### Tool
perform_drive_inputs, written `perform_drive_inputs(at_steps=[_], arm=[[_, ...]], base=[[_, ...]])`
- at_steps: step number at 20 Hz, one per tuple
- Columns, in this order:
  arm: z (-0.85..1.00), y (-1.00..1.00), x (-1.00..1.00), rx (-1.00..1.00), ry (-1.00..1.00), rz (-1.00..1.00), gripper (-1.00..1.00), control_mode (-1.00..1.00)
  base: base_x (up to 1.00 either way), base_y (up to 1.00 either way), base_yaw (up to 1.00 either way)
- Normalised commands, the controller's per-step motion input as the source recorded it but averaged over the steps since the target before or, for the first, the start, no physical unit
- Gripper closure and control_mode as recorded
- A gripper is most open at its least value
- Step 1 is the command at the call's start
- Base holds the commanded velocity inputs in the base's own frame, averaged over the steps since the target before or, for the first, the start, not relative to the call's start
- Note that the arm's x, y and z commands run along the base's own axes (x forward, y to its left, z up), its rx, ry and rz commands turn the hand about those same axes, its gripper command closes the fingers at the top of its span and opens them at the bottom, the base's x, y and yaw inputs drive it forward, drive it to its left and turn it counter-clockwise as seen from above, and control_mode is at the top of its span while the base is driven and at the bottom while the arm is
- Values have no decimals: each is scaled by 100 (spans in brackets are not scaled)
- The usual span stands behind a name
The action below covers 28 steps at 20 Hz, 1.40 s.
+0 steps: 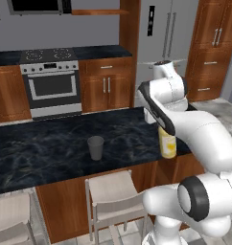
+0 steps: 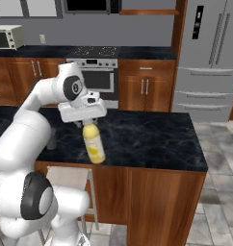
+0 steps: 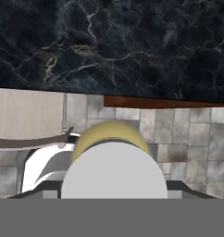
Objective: There is a wine glass and glass cup on the dining counter. Place the wine bottle next to the wine glass and the juice bottle next to the glass cup.
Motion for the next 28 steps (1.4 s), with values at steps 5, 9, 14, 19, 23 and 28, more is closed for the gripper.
perform_drive_inputs(at_steps=[5,9,14,19,23,28], arm=[[0,48,26,0,0,0,100,-100],[0,36,19,7,0,0,100,-100],[0,36,23,6,0,0,100,-100],[0,31,27,8,0,0,100,-100],[-2,33,25,2,-2,0,100,-100],[-13,23,18,3,-7,0,100,-100]], base=[[0,0,0],[0,0,0],[0,0,0],[0,0,0],[0,0,0],[0,0,0]])
